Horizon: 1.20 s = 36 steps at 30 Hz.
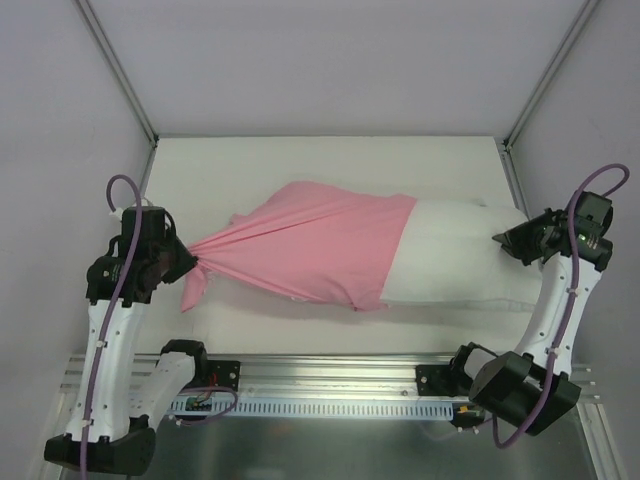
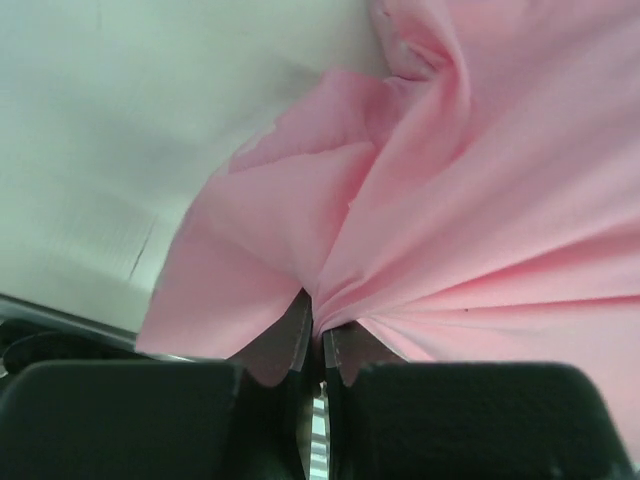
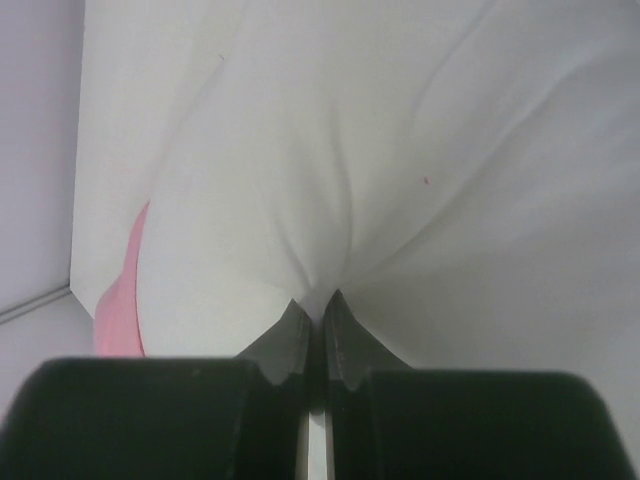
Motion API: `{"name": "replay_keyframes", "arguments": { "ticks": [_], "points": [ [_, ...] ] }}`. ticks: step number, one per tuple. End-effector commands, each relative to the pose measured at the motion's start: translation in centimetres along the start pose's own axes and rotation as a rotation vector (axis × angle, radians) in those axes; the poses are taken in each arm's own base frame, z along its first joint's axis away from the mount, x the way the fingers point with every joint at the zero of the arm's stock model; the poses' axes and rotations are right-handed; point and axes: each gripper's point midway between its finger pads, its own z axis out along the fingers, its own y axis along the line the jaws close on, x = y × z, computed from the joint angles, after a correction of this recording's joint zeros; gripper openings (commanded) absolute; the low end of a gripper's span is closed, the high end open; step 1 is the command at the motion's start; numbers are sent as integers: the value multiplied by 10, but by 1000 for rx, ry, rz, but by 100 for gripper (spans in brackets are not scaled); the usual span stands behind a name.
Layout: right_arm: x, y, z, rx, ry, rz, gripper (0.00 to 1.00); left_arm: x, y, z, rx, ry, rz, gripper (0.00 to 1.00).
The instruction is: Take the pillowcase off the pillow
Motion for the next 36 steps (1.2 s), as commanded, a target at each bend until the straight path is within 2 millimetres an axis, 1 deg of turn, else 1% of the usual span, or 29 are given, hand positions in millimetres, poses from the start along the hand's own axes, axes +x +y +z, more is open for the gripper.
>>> {"name": "replay_keyframes", "arguments": {
  "ticks": [1, 2, 3, 6, 7, 8, 9, 10, 11, 12, 13, 14, 15, 17, 18, 20, 21, 22, 23, 24, 25, 26, 27, 28, 29, 33, 34, 35, 36],
  "points": [
    [-40, -1, -19, 0, -180, 44, 1, -24, 46, -3, -221, -78, -43, 0],
    [-37, -2, -19, -4, -177, 42, 1, -27, 57, -2, -253, -85, -102, 0],
    [-32, -5, -14, -7, -159, 42, 1, -27, 56, 0, -241, -78, -121, 0],
    [-23, -4, -11, -41, -149, 16, 1, -19, 40, 11, -130, -25, -106, 0],
    [-15, -5, -6, -63, -121, -4, 2, -12, 31, 14, -77, 18, -101, 17],
    [-12, -4, -6, -74, -116, -23, 31, -10, 24, 16, -33, 35, -80, 30],
    [-7, 0, -8, -83, -113, -56, 52, -8, 19, 16, 0, 39, -72, 47],
    [-7, 3, -12, -86, -124, -85, 68, -7, 15, 16, 26, 43, -64, 71],
    [-6, 5, -16, -82, -135, -136, 89, -9, 8, 15, 71, 38, -48, 92],
    [4, 9, -20, -77, -120, -184, 95, -11, 4, 14, 89, 35, -42, 96],
    [1, 8, -26, -47, -157, -219, 98, -13, 0, 13, 106, 31, -35, 97],
    [-2, 15, -34, -47, -183, -271, 97, -15, -3, 13, 120, 34, -31, 98],
    [8, 19, -37, -42, -168, -323, 97, -17, -6, 18, 120, 51, -31, 98],
    [5, 22, -42, -2, -198, -380, 96, -18, -16, 23, 144, 76, -23, 97],
    [11, 25, -40, 14, -191, -440, 96, -19, -20, 32, 138, 96, -16, 96],
    [16, 31, -36, 34, -167, -499, 96, -20, -37, 37, 138, 102, 32, 96],
    [27, 37, -34, 40, -142, -576, 96, -18, -44, 49, 125, 139, 45, 96],
    [34, 41, -31, 41, -120, -617, 96, -23, -61, 49, 159, 135, 66, 97],
    [41, 44, -22, 60, -79, -664, 96, -18, -77, 50, 188, 163, 84, 96],
    [52, 50, -23, 71, -58, -741, 96, -14, -85, 64, 176, 209, 88, 97],
    [59, 52, -20, 85, -35, -787, 96, -23, -100, 64, 200, 196, 94, 97],
    [74, 54, -11, 102, 21, -851, 96, -19, -111, 68, 209, 216, 105, 97],
    [81, 59, -9, 88, 45, -876, 96, -14, -116, 84, 181, 258, 111, 97],
    [89, 62, -7, 73, 75, -905, 96, -21, -129, 84, 197, 248, 106, 97],
    [102, 68, -1, 52, 108, -938, 96, -13, -136, 100, 175, 293, 118, 97],
    [137, 67, 26, 44, 233, -978, 99, -14, -161, 123, 165, 334, 97, 98],
    [147, 53, 37, 68, 274, -972, 75, -13, -165, 125, 169, 347, 84, 97],
    [152, 51, 45, 63, 285, -968, 51, -10, -166, 130, 164, 362, 81, 98],
    [157, 46, 47, 57, 296, -960, 20, -10, -169, 129, 170, 364, 82, 98]
  ]
}}
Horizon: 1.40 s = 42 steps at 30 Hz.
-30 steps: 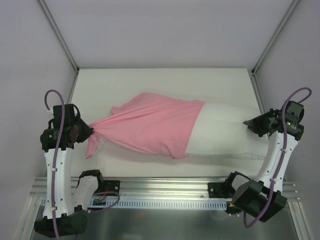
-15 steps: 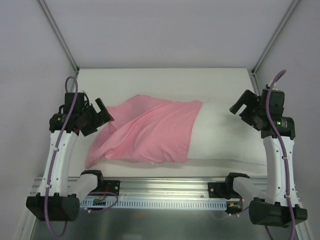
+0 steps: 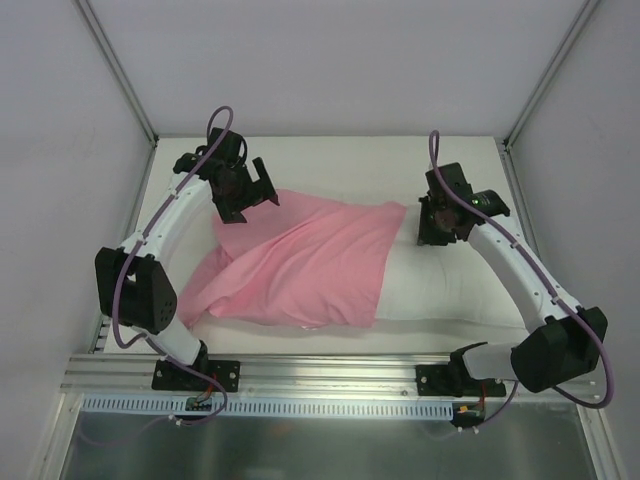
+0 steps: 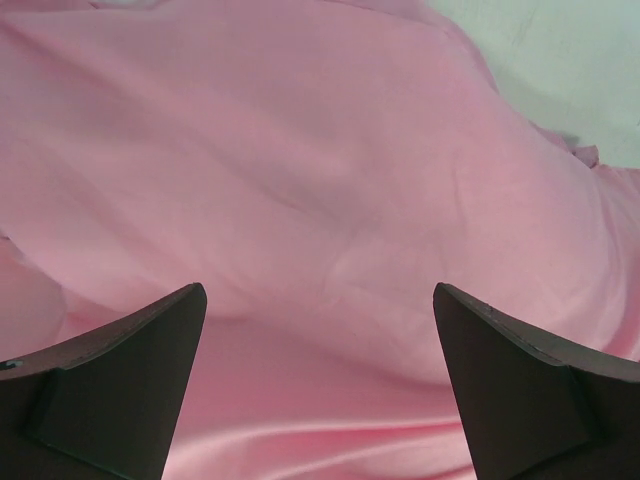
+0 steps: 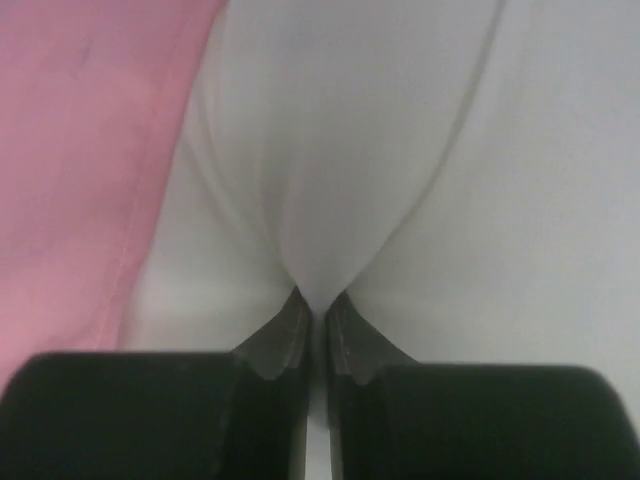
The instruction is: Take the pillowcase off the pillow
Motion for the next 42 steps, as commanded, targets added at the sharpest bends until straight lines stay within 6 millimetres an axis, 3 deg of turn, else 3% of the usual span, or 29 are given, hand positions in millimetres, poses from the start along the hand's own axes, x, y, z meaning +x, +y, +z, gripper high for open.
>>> {"name": "replay_keyframes", "arguments": {
  "ticks": [1, 3, 4, 5, 7, 10, 13, 19, 23, 24, 25, 27, 28, 32, 33, 35, 36, 37, 39, 40, 42],
  "points": [
    [39, 6, 23, -39, 102, 3, 1, -7, -16, -7, 38, -11, -34, 98],
    [43, 22, 23, -124, 36, -29, 1, -5, -12, -6, 23, -13, -29, 99],
    [43, 25, 9, -164, -35, -42, 1, -5, -9, -6, 13, -17, -22, 99],
    [54, 29, 13, -192, -54, -75, 1, -4, -8, -6, 8, -20, -16, 99],
    [61, 30, 4, -237, -101, -93, 1, -5, -7, -4, 3, -20, -15, 99],
    [83, 20, 9, -217, -71, -102, 1, -11, -12, 0, 1, -22, -42, 99],
    [96, 13, 12, -201, -50, -89, 1, -15, -20, 15, 3, 14, -92, 99],
    [105, 13, 10, -215, -33, -83, 1, -25, -7, 55, -127, 7, -285, 99],
    [106, 10, 11, -199, -31, -78, 1, -27, -24, 76, -103, 56, -296, 97],
    [107, 9, 11, -189, -30, -64, 1, -24, -25, 82, -99, 81, -288, 75],
    [104, 2, 12, -149, -43, -50, 1, -20, -22, 88, -112, 95, -284, 62],
    [104, -5, 12, -106, -46, -32, 1, -10, -8, 93, -156, 108, -287, 24],
    [99, -11, 12, -64, -67, -4, 1, -4, 2, 90, -183, 103, -288, 0],
    [85, -26, 4, 7, -115, 91, 1, -3, 28, 66, -220, 47, -261, 0],
    [79, -34, 0, 27, -134, 142, 1, -13, 35, 46, -214, -10, -271, 0],
    [68, -36, -8, -7, -155, 245, 1, -17, 57, 31, -232, -45, -284, 0],
    [58, -51, -12, 7, -177, 343, 1, -31, 70, 11, -217, -96, -320, 0],
    [54, -47, -17, -51, -177, 386, 1, -34, 80, 3, -217, -113, -342, 0],
    [37, -65, -27, -48, -230, 505, 1, -46, 87, -21, -169, -158, -360, 0],
    [33, -64, -32, -77, -237, 529, 1, -57, 99, -33, -160, -187, -390, 0],
    [21, -81, -47, -46, -303, 583, 1, -69, 100, -57, -114, -239, -379, 0]
  ]
}}
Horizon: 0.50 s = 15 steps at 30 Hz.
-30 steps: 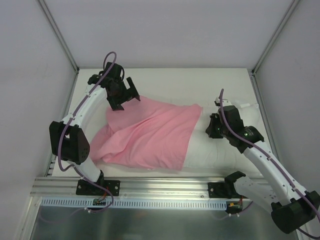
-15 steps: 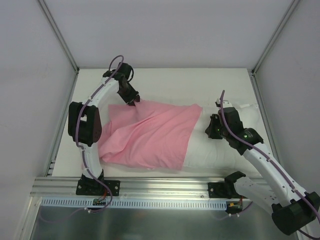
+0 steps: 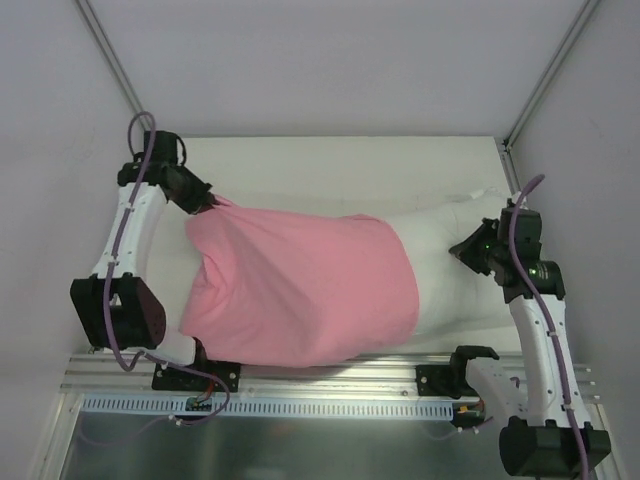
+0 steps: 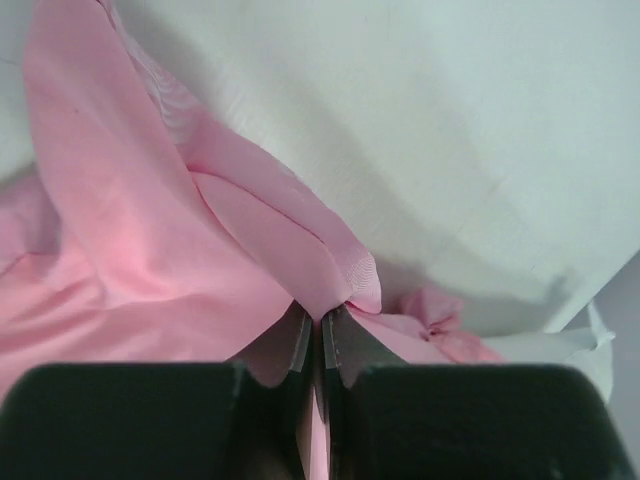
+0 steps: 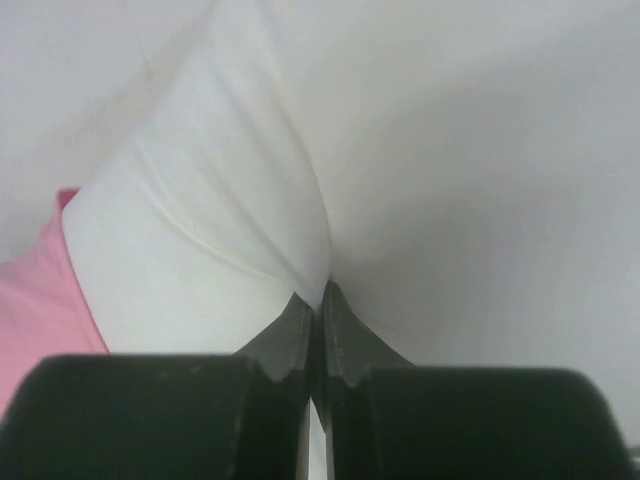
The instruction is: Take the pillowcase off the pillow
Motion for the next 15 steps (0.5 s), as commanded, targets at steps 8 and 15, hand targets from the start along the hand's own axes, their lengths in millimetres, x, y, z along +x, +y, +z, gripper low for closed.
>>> {"name": "replay_keyframes", "arguments": {
  "ticks": [8, 15],
  "points": [
    [-30, -42, -49, 137, -154, 153, 1, -102, 45, -97, 90, -289, -117, 0],
    [-21, -26, -43, 46, -77, 106, 1, -107, 29, -101, 163, -248, -65, 0]
  ]
}}
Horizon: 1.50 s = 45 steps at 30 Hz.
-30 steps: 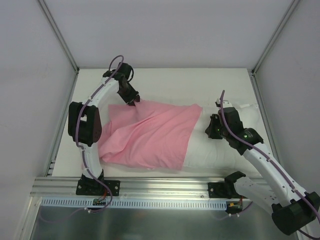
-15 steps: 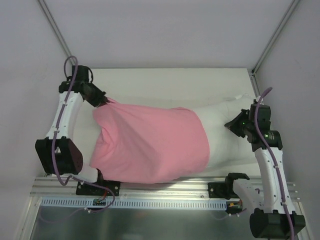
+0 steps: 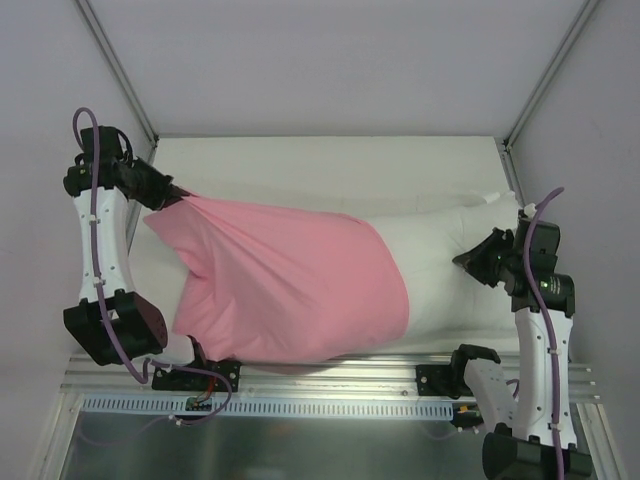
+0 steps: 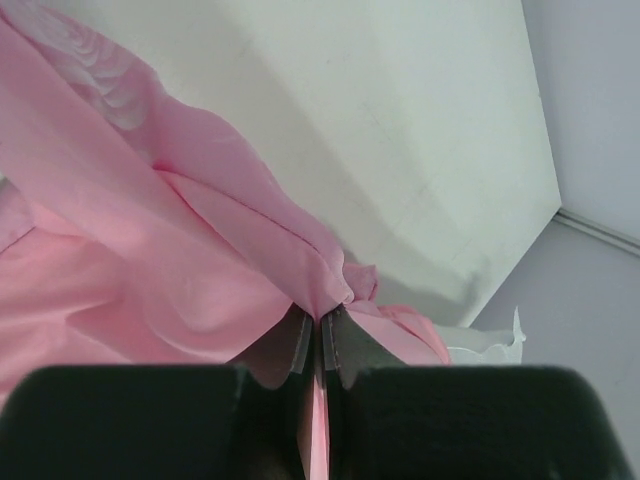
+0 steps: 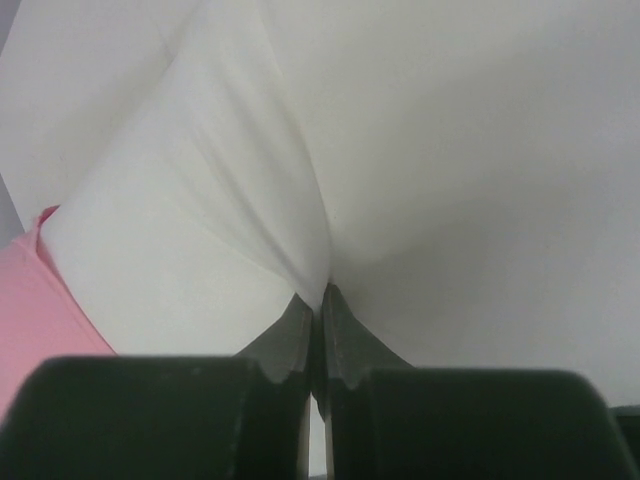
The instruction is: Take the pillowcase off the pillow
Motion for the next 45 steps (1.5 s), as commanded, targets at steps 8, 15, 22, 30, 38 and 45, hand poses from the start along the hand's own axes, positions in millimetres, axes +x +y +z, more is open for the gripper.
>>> {"name": "replay_keyframes", "arguments": {
  "ticks": [8, 15, 22, 30, 38, 45],
  "points": [
    [-21, 20, -31, -16, -85, -284, 85, 28, -25, 1, 40, -66, 415, 95],
    [8, 12, -34, 61, 9, -475, 100, 176, -20, -20, 140, 86, 758, 91],
    [69, -20, -8, 91, 172, -482, 96, 310, 34, -42, 173, 284, 941, 96],
    [86, -11, 17, 57, 233, -449, 96, 400, 90, -22, -7, 380, 1152, 99],
    [82, -2, 28, 45, 224, -458, 96, 399, 97, -3, -78, 330, 1205, 35],
    [47, 13, 57, 78, 159, -326, 1, 359, 131, -13, -94, 277, 1081, 0]
  ]
}}
